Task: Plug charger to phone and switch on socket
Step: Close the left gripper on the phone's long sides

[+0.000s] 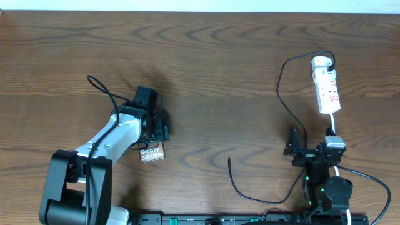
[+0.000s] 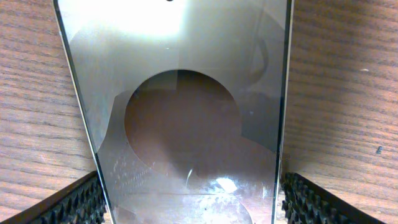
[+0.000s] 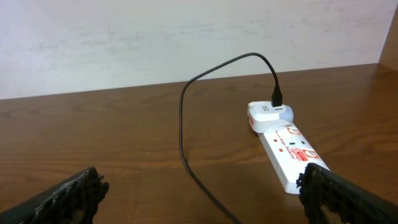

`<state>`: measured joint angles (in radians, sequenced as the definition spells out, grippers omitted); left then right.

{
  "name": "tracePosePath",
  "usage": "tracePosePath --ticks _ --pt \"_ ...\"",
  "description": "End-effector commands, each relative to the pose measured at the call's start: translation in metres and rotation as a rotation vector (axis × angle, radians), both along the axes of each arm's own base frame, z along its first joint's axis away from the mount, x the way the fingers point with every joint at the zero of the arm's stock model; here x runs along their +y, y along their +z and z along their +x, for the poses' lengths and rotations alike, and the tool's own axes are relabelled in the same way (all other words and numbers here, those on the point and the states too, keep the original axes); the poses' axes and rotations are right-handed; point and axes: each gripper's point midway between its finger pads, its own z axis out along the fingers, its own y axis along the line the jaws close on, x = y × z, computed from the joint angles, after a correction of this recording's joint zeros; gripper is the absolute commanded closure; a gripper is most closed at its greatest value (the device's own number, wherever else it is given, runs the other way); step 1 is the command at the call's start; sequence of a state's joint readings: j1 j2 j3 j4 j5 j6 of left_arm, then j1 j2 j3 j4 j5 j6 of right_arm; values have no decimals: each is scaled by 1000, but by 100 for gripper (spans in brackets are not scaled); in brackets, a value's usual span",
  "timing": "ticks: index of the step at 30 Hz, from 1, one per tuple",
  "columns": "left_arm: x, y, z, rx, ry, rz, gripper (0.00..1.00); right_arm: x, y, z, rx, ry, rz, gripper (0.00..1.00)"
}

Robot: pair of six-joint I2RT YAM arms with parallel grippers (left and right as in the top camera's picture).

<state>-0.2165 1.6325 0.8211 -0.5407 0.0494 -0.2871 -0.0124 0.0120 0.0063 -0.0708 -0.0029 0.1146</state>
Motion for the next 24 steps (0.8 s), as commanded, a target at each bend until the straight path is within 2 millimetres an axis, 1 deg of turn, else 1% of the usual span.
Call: tracePosePath --ticks 1,8,15,18,24 --pt "2 -10 -12 44 -2 -1 14 1 0 0 0 3 4 1" --pt "2 -10 -12 44 -2 -1 19 1 0 0 0 2 4 1" --pt "2 -10 -12 44 -2 -1 20 1 0 0 0 3 4 1" --pt "2 -10 -12 44 -2 -1 23 1 0 0 0 2 4 1" --pt "2 -10 -12 44 -2 -1 24 1 0 0 0 2 4 1"
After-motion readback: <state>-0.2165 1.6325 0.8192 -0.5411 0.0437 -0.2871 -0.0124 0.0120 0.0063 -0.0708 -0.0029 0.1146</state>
